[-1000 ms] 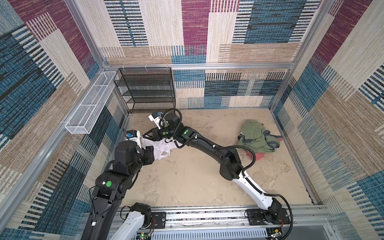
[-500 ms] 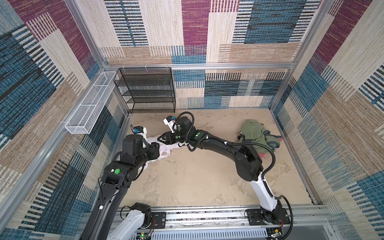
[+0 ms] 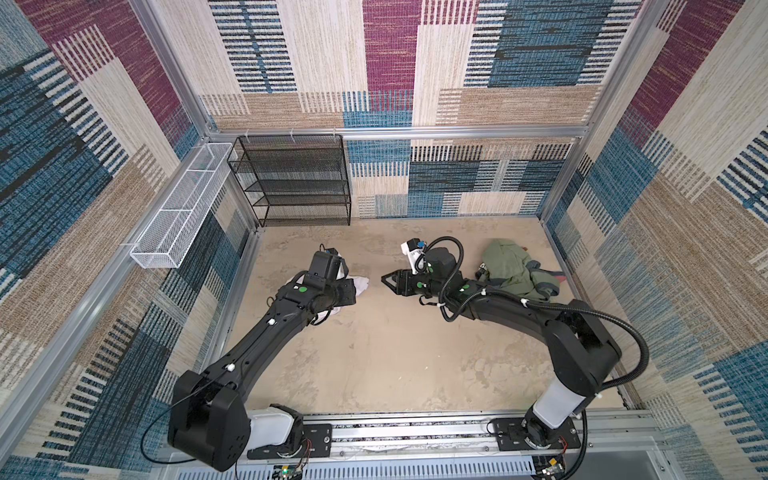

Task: Pick out a specific cloth from the pile
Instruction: 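Lower the white cloth to the floor and open the right gripper, then grasp the white cloth with the left gripper while the right arm withdraws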

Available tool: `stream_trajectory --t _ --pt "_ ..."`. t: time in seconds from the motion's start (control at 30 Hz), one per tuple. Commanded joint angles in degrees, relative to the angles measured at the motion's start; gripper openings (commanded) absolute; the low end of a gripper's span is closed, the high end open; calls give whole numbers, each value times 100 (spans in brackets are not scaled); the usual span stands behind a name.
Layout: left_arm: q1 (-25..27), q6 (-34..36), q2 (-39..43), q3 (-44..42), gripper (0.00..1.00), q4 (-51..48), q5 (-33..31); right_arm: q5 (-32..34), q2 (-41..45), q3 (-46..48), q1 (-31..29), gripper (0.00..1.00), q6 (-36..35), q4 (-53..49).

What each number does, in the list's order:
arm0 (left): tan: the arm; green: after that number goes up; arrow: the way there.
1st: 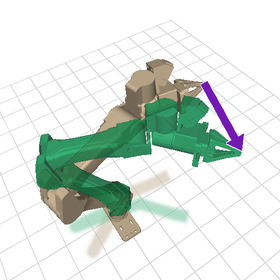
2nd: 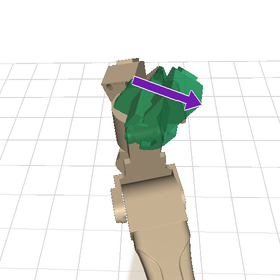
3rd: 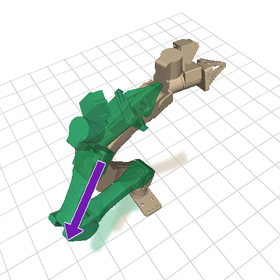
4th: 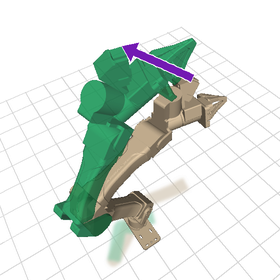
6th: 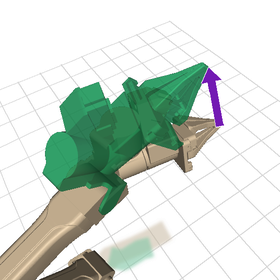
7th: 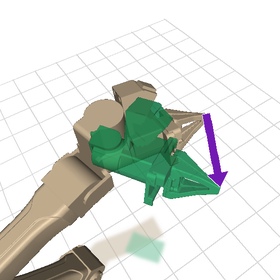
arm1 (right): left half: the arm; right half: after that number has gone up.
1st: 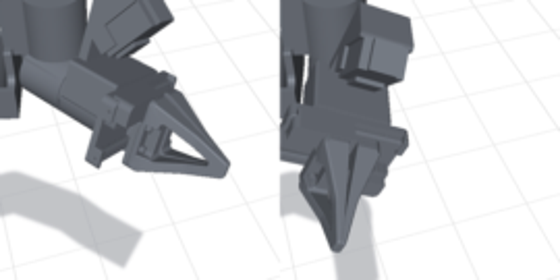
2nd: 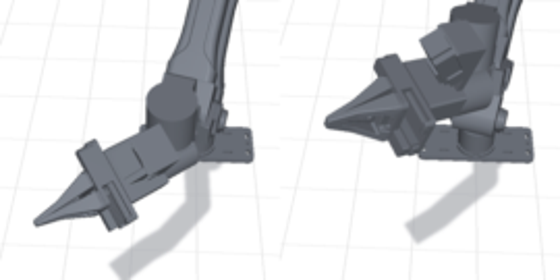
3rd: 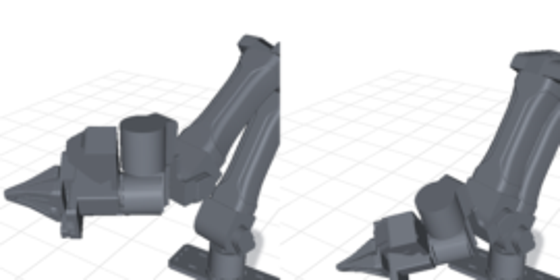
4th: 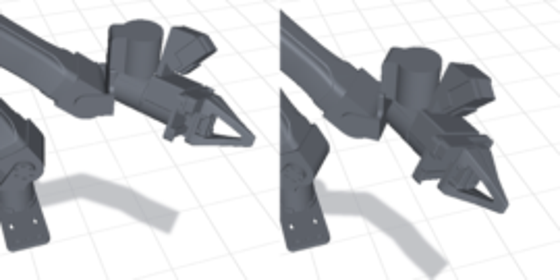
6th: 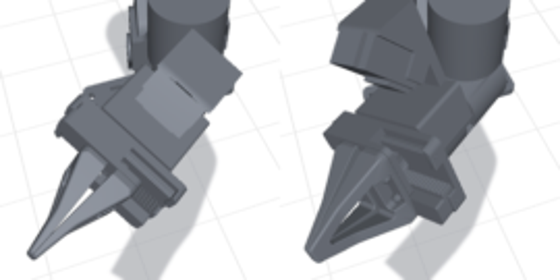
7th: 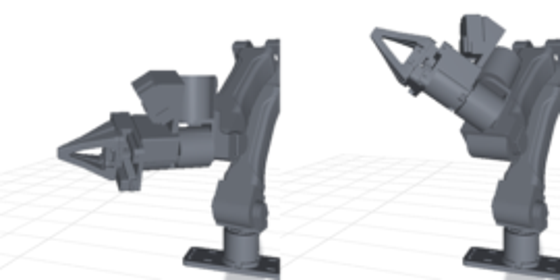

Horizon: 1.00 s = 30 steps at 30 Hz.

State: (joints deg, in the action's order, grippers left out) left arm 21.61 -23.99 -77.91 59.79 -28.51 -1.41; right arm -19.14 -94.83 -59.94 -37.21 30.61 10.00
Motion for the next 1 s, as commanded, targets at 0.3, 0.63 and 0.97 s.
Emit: stream_trajectory --t 0.3,0.63,0.97 --pt "26 149 -1532 556 50 833 -139 859 1540 1238 525 56 -533 47" --pt "37 254 -2727 1205 45 840 -158 904 2213 1765 1055 59 -555 -161" --pt "37 376 -3397 1760 45 823 -242 660 2108 1792 1362 60 -666 -202"
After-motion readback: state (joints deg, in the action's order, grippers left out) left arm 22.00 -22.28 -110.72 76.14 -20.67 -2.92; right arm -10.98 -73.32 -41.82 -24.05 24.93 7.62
